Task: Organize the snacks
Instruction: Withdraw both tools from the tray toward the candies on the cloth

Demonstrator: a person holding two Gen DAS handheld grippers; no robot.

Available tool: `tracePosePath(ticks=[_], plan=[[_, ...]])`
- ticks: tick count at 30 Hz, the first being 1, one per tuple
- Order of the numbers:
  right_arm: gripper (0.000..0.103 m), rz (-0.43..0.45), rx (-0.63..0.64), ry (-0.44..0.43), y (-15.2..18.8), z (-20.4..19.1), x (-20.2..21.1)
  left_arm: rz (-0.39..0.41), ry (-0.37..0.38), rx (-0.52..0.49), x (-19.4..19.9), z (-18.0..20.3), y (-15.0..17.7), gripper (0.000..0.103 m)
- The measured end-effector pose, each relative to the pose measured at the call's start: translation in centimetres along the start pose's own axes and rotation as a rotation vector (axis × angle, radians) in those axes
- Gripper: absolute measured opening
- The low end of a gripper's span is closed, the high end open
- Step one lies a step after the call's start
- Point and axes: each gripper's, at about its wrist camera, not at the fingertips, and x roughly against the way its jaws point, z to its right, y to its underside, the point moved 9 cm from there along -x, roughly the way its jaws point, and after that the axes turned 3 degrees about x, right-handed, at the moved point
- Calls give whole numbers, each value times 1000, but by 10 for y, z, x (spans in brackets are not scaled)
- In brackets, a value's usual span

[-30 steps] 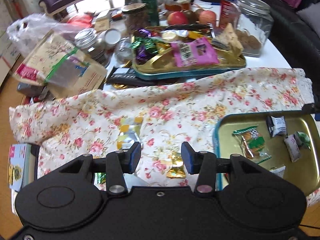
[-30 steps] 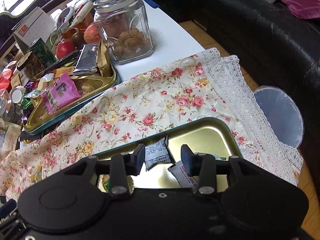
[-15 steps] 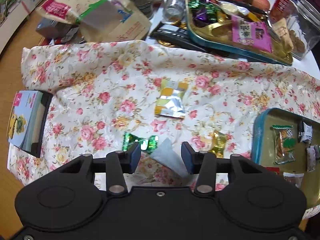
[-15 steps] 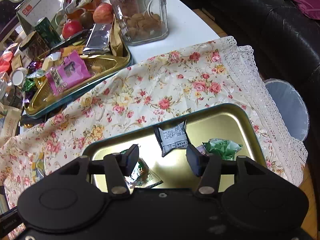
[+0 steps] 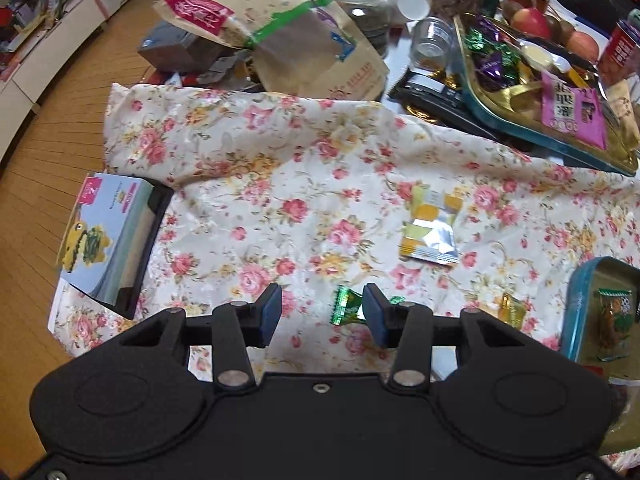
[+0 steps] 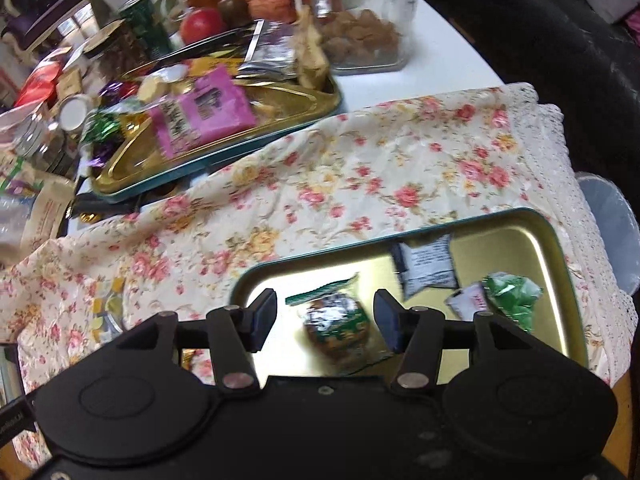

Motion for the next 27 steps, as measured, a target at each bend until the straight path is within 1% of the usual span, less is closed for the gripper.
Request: tracePosePath(ticks=[5, 9, 12, 15, 16, 18, 19, 21, 23, 27], plan=[[56, 12, 89, -44, 6, -48, 1, -20, 24, 29, -2, -11, 1, 53], [56, 11, 161, -72, 12, -85, -2, -19, 26, 43, -2, -20, 0, 53], [56, -6, 207, -90, 19, -110, -9, -28, 35, 56, -2, -28, -2, 53], [55, -51, 225, -116, 28, -130, -19, -42, 49, 69, -3, -35, -2, 53], [55, -74, 222, -128, 32, -135, -23, -42, 49, 69, -4, -37, -2, 53], [50, -120, 213, -150, 39, -142, -30, -38, 39, 61, -4, -42, -2, 53], [49, -144, 209, -154, 42, -144, -35, -36, 33, 56, -5, -44, -2, 53], [49, -176, 209, -146, 48, -147, -42, -32, 31, 52, -5, -47, -2, 53], [49, -191, 214, -124, 52, -148, -51, -31, 35, 50, -5, -51, -3, 53], [49, -192, 219, -88, 53, -149, -60, -30, 44, 53, -4, -55, -4, 53]])
